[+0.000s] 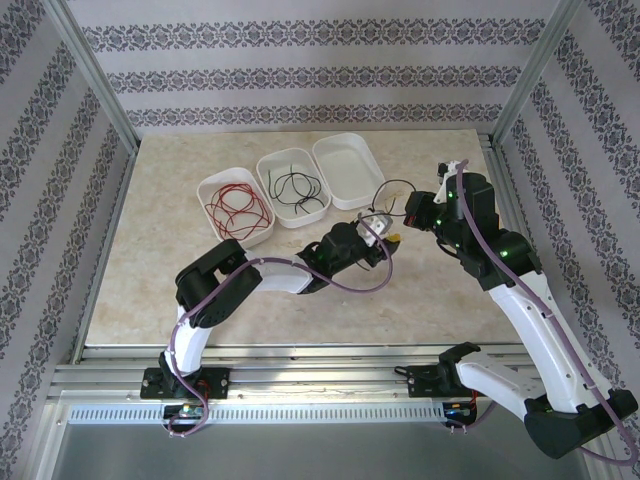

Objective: Untangle the cables

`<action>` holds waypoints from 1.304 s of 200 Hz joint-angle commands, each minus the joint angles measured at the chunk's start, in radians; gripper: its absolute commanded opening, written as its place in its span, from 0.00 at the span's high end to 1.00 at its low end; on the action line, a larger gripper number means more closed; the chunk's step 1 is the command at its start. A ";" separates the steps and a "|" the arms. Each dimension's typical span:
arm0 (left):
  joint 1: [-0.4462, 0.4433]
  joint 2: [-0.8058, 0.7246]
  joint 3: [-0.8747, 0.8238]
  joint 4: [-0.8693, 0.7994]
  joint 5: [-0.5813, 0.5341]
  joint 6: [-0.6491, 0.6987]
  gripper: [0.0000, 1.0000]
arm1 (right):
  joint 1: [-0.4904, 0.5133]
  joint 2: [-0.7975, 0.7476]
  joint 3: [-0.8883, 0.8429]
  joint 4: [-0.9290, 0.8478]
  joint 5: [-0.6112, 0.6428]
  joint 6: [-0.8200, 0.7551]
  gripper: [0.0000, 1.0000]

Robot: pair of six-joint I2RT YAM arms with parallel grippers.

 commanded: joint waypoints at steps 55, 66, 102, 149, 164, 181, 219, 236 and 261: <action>-0.005 -0.085 -0.162 0.017 0.000 -0.013 1.00 | -0.065 0.003 0.080 -0.053 0.085 -0.100 1.00; -0.005 -0.109 -0.217 0.017 0.006 -0.017 1.00 | -0.097 0.005 0.108 -0.058 0.087 -0.124 1.00; -0.005 -0.176 -0.367 0.011 0.012 -0.048 1.00 | -0.144 0.024 0.220 -0.066 0.124 -0.203 1.00; 0.000 -0.235 -0.456 0.010 -0.008 -0.098 0.72 | -0.138 0.054 0.331 -0.048 0.122 -0.263 1.00; 0.006 -0.254 -0.466 0.004 0.000 -0.119 0.49 | -0.116 0.075 0.319 -0.026 0.101 -0.263 1.00; 0.013 -0.272 -0.471 -0.006 0.006 -0.139 0.46 | -0.082 0.115 0.316 -0.008 0.087 -0.271 1.00; 0.023 -0.316 -0.490 -0.020 0.019 -0.159 0.36 | -0.009 0.252 0.351 0.044 0.062 -0.301 1.00; 0.025 -0.366 -0.521 -0.016 0.004 -0.177 0.33 | 0.021 0.324 0.384 0.057 0.063 -0.316 1.00; 0.034 -0.501 -0.565 -0.105 -0.065 -0.223 0.31 | 0.060 0.426 0.431 0.091 0.058 -0.333 1.00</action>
